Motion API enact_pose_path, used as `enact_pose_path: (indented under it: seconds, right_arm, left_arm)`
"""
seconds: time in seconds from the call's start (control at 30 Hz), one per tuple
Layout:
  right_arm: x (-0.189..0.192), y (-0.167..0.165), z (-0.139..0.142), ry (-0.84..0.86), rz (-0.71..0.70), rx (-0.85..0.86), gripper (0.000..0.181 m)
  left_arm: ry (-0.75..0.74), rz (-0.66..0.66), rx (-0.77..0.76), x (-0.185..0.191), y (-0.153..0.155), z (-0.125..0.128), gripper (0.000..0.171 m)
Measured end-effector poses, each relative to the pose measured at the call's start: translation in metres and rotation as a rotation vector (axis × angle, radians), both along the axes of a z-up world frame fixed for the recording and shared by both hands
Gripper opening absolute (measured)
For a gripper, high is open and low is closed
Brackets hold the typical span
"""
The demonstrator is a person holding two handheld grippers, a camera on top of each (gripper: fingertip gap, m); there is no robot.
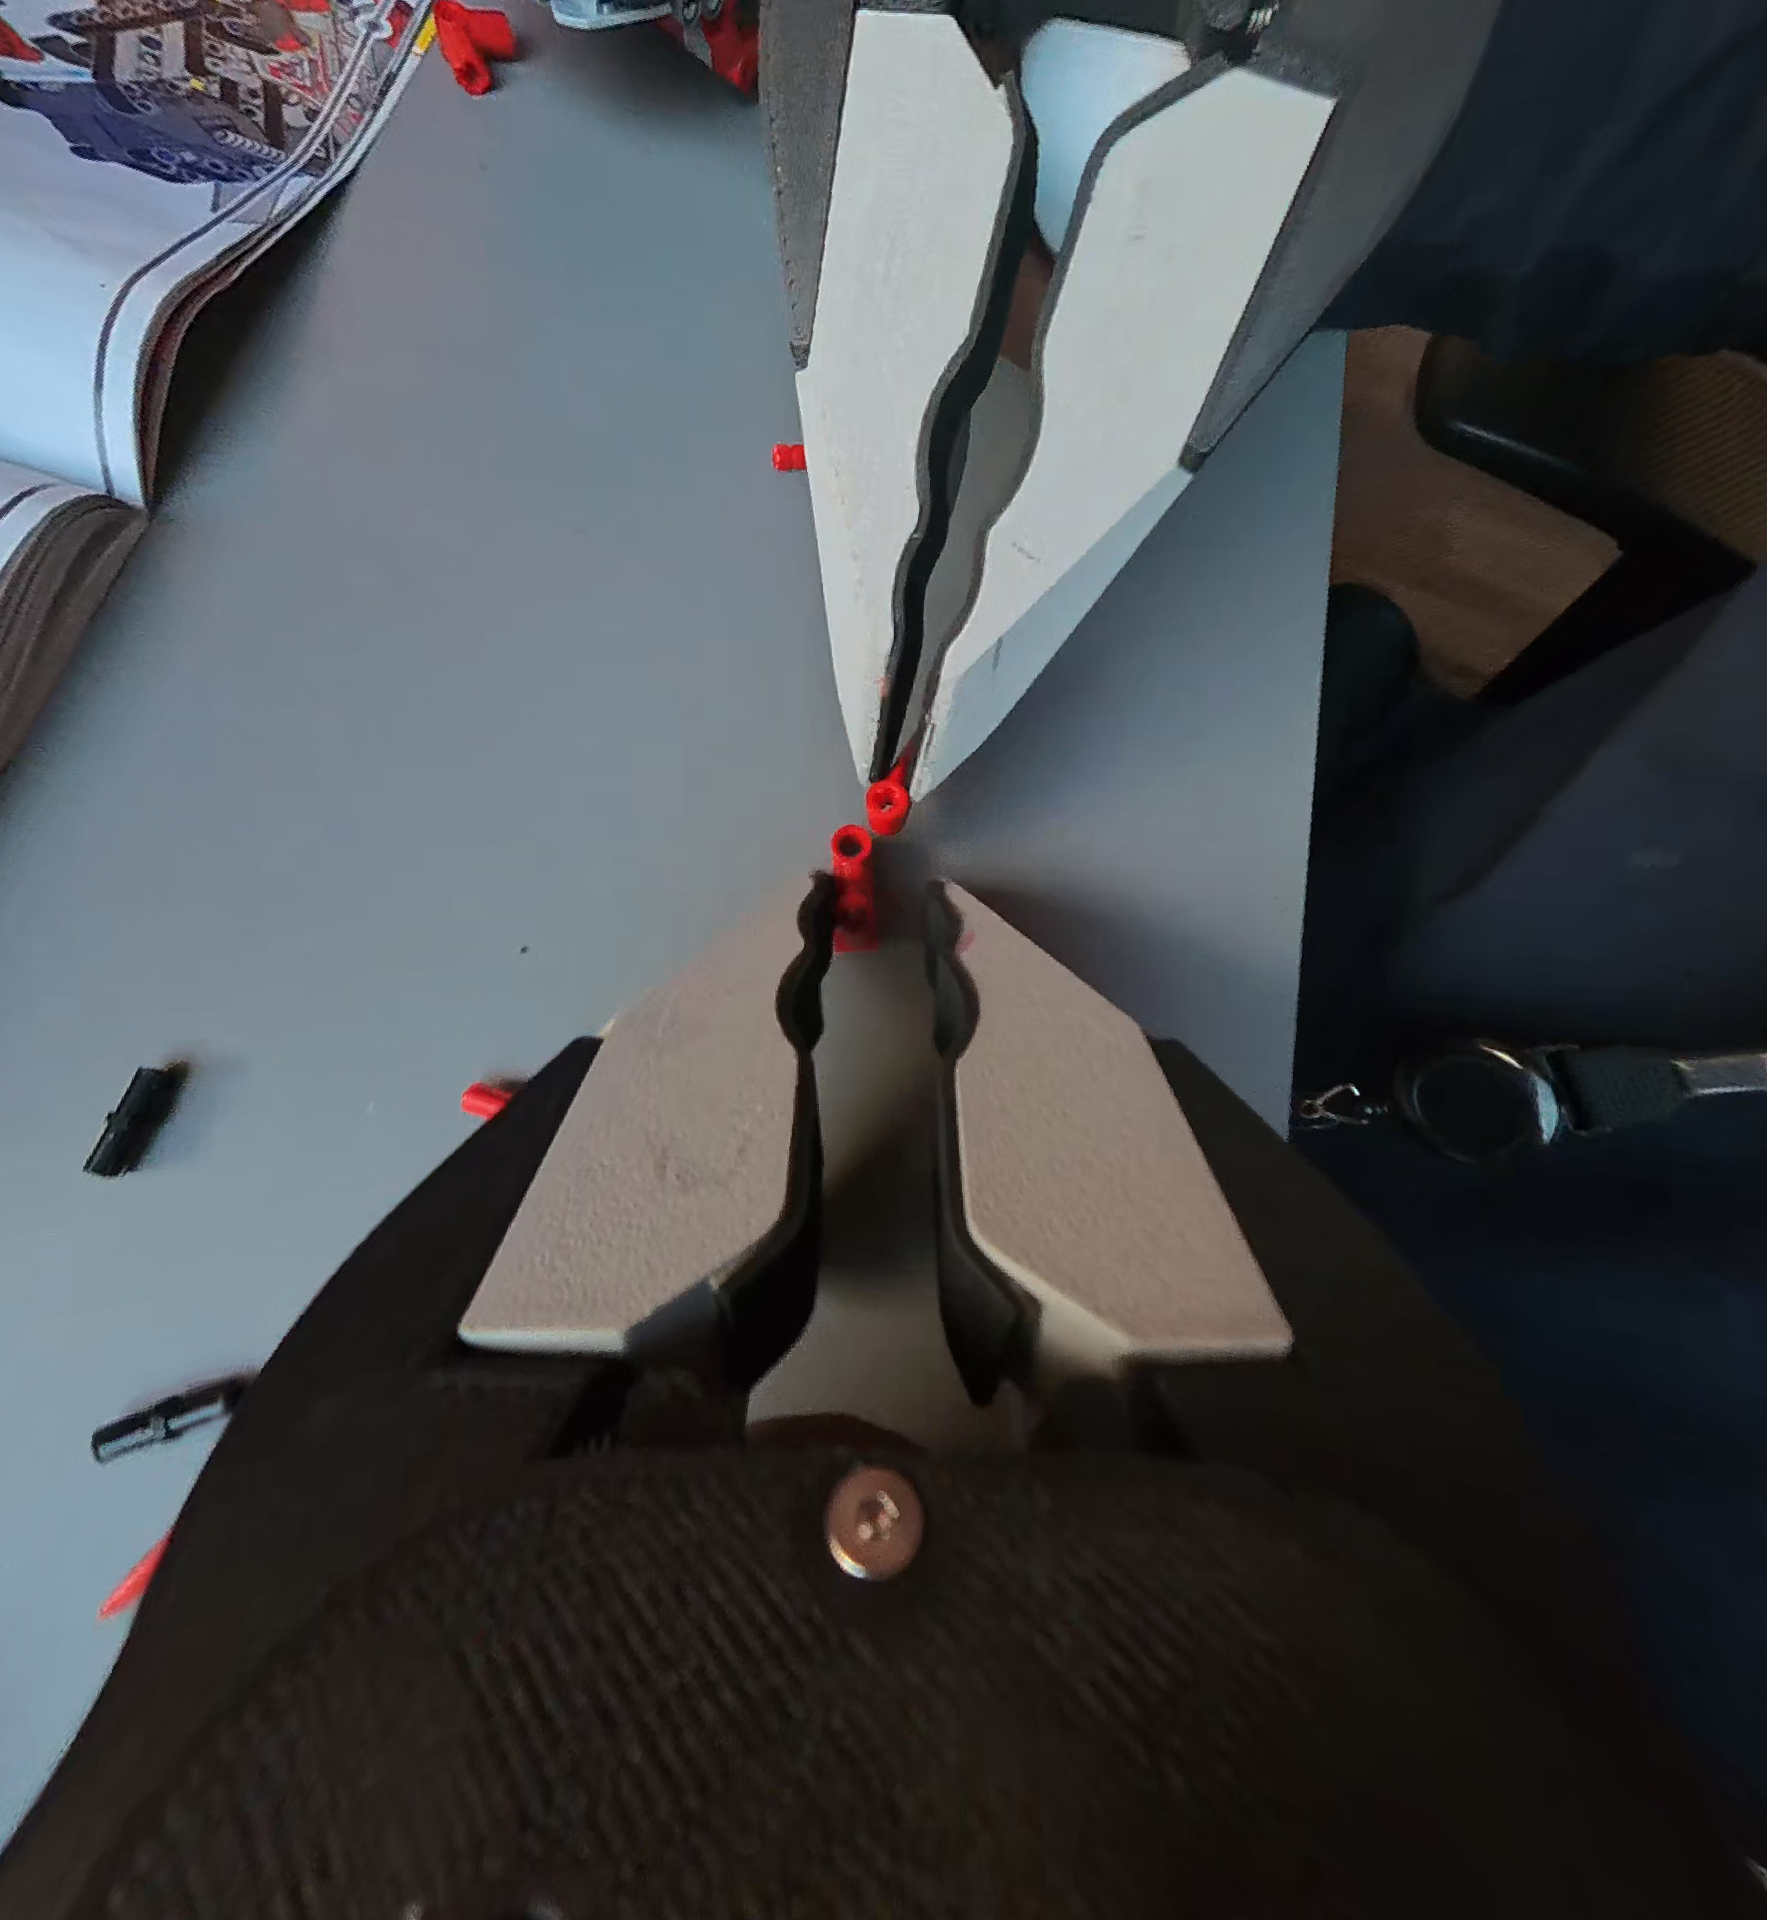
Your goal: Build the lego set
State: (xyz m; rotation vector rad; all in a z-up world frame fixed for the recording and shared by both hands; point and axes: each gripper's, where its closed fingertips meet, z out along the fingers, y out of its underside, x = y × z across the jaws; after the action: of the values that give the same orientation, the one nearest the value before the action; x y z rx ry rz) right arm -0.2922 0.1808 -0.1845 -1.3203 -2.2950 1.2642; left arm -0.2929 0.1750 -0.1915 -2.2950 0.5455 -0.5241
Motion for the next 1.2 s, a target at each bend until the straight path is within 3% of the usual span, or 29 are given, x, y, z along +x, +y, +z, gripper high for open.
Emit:
enact_pose_path:
  seconds: [0.1,0.23,0.43,0.7,1.1,1.2]
  right_arm:
    - [-0.001,-0.001,-0.002,-0.001,0.009,0.029,0.0]
    - [-0.008,-0.009,0.02,0.088,0.056,0.007,0.0]
    - [-0.01,-0.009,0.0,0.032,0.085,0.135,0.0]
    - [-0.011,-0.009,-0.001,0.043,0.077,0.179,0.0]
    - [-0.011,-0.007,0.0,0.05,0.043,0.091,0.0]
    - [-0.008,-0.005,0.002,0.032,0.02,0.02,0.0]
  left_arm:
    - [0.01,0.006,0.006,-0.002,-0.004,0.0,0.015]
    - [0.007,0.014,-0.003,-0.003,-0.003,-0.001,0.005]
    - [0.006,0.014,-0.003,-0.005,-0.003,-0.001,0.005]
    - [0.01,0.022,0.004,-0.009,-0.008,0.0,0.011]
    - [-0.018,0.053,0.016,-0.01,-0.007,0.004,0.005]
    - [-0.109,0.053,0.045,-0.006,-0.003,0.015,0.005]
